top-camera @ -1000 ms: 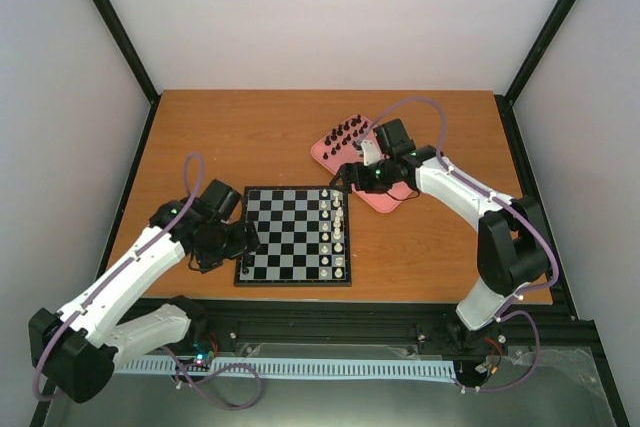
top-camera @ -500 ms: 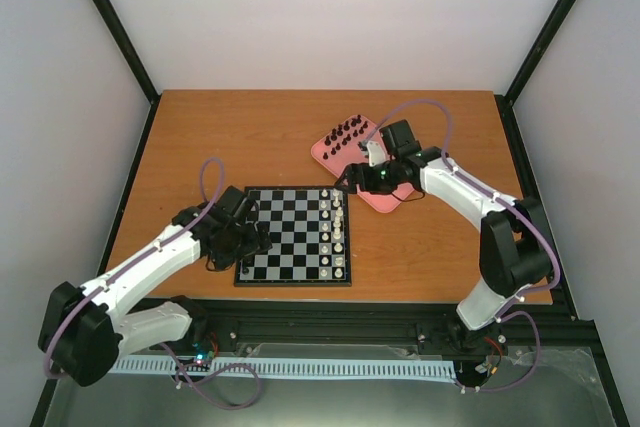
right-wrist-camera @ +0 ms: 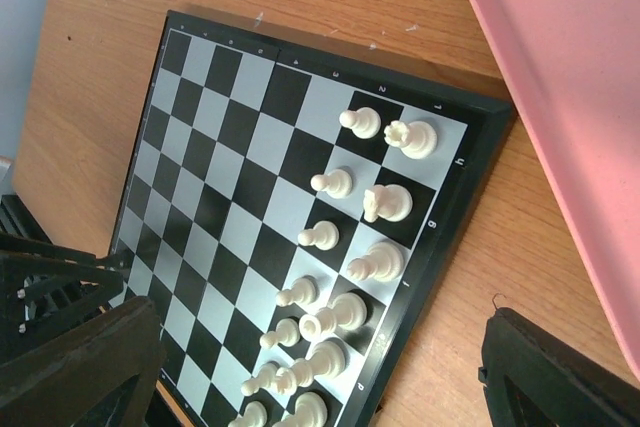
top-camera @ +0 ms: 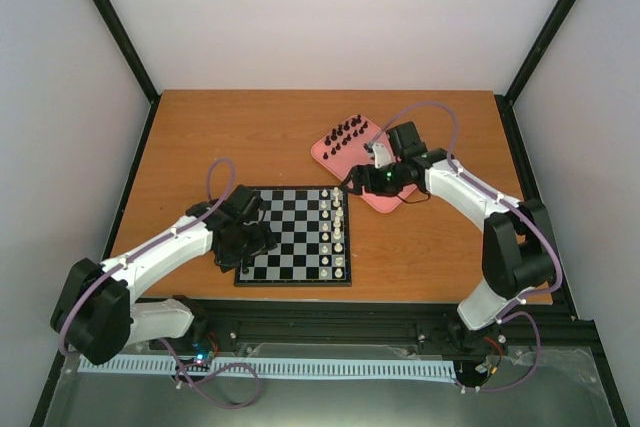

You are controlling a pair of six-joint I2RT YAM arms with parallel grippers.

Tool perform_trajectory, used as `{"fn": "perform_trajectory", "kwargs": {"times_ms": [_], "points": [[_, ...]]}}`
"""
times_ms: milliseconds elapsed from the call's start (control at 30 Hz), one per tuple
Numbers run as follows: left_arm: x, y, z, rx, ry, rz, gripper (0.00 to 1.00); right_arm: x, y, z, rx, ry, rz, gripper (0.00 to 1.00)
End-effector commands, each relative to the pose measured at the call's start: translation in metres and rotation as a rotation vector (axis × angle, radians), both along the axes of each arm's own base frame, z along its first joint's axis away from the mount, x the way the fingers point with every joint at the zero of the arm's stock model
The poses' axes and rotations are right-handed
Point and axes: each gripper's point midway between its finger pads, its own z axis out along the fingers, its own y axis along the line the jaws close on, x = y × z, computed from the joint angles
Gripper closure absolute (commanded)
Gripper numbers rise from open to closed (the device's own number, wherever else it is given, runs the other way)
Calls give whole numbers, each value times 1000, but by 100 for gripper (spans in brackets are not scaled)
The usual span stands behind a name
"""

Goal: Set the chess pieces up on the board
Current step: Pick up the chess piece from the storage box.

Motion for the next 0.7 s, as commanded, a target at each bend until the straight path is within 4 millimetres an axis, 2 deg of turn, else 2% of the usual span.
{"fn": "perform_trajectory", "kwargs": {"times_ms": [0, 233, 667], "points": [[5, -9, 6, -33, -9, 21, 0, -4, -6, 7, 13, -18, 2, 0], [8, -16, 8, -61, -1, 32, 0, -6, -10, 7, 16, -19, 2, 0], [6, -18, 5, -61, 23, 29, 0, -6, -12, 3, 29, -4, 4, 0]]}}
